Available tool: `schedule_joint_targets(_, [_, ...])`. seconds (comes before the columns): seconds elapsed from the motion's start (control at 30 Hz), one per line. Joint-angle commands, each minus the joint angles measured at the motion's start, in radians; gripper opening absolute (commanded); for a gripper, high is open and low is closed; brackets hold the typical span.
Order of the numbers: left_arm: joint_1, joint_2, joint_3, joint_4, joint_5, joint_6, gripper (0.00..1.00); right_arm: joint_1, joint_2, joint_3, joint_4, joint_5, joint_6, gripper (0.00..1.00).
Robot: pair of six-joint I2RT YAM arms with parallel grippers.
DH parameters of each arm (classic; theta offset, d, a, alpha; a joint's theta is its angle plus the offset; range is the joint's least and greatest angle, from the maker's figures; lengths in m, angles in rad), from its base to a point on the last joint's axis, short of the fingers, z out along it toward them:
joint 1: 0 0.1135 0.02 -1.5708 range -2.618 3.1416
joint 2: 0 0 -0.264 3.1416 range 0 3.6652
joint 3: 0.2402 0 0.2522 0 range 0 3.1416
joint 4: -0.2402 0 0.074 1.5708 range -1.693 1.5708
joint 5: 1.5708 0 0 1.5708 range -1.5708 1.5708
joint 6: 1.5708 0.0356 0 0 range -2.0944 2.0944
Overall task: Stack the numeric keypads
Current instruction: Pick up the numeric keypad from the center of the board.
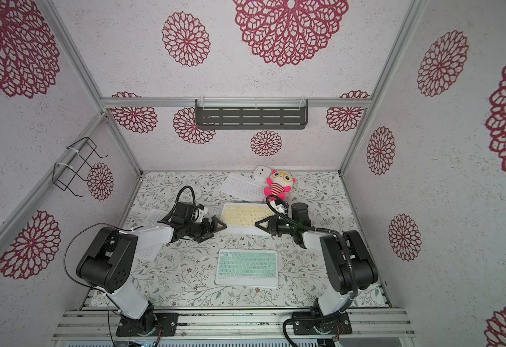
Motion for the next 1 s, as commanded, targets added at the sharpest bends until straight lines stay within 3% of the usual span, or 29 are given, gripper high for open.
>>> schedule_joint_targets(0.0, [0.009,-0.023,0.009,0.129,0.097,0.000,0.99,0.001,-0.061,0.002,0.022,-0.077,-0.038,0.14])
schedule_joint_targets(0.07, [0.010,-0.019,0.019,0.136,0.109,0.005,1.00,0.006,-0.073,0.000,0.022,-0.082,-0.033,0.14])
schedule_joint_targets(0.17, [0.011,-0.015,0.023,0.174,0.130,-0.004,0.92,0.012,-0.086,-0.006,0.009,-0.083,-0.039,0.15])
schedule_joint_targets(0.5, [0.011,-0.010,-0.010,0.374,0.215,-0.113,0.42,0.025,-0.135,-0.071,0.083,-0.087,0.015,0.16])
schedule_joint_targets(0.57, [0.011,-0.027,-0.024,0.395,0.220,-0.123,0.41,0.025,-0.141,-0.081,0.100,-0.087,0.029,0.17])
schedule_joint_targets(0.8, [0.005,-0.095,-0.107,0.570,0.258,-0.225,0.28,0.025,-0.142,-0.107,0.194,-0.082,0.096,0.36])
schedule_joint_targets(0.93, [0.005,-0.142,-0.145,0.608,0.260,-0.254,0.19,0.025,-0.133,-0.117,0.247,-0.080,0.128,0.39])
schedule_joint_targets(0.97, [0.005,-0.153,-0.153,0.616,0.261,-0.262,0.16,0.025,-0.132,-0.120,0.254,-0.078,0.133,0.44])
